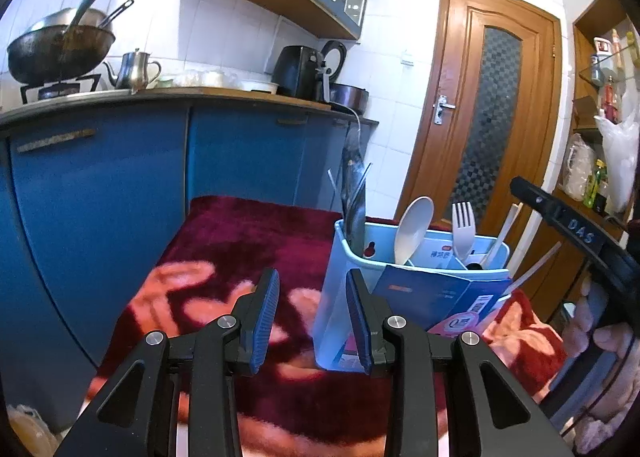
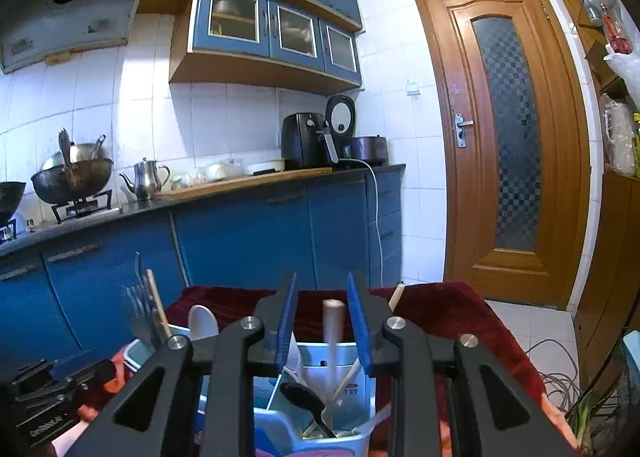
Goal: Organize utensils
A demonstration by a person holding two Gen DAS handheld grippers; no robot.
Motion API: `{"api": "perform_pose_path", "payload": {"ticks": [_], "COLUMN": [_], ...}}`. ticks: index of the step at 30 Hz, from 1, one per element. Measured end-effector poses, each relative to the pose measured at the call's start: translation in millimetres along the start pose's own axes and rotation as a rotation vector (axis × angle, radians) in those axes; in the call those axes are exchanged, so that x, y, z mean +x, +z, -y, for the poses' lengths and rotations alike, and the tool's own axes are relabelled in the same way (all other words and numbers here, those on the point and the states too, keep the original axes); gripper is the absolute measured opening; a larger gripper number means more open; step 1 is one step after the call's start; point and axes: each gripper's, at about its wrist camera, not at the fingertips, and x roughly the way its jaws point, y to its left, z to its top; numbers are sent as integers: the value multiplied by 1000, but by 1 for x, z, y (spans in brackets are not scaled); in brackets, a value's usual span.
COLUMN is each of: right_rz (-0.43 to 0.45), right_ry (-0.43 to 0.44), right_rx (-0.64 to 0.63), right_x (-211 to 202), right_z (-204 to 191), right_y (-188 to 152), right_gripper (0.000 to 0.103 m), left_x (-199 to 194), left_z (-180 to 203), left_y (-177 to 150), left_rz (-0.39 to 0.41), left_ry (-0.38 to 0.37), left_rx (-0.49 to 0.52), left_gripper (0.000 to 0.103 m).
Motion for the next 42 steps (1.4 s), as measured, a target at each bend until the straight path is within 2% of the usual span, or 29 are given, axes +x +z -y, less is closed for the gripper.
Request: {"api": "perform_pose_path", "payload": {"ticks": [7,21,28,31,35,42], "right_rz": [34,14,-23,-47,-80,-131], "right_ry": [33,137,189,204,205,165], "right_rx": [0,50,48,45,43,29], "right_x": [-40,-137,-177,-189,-201,-198], "right_z": [-3,-10,-18,-20,-21,-19], "right_y": [9,12,1,-6,-26,-74], "right_gripper": [31,32,35,39,49,67], "left_x": [-24,-100,-134,-148,-159,-148], "left_z": [10,31,40,42,41,42], "left_y": [2,7,0,-7,-23,-57], "left_rz": [15,60,72,78,69,57], "left_ry": [-2,2,-8,-7,-6,50], "left_rx": [24,75,93,99,97,125], "left_gripper": [35,36,51,61,75,78]}}
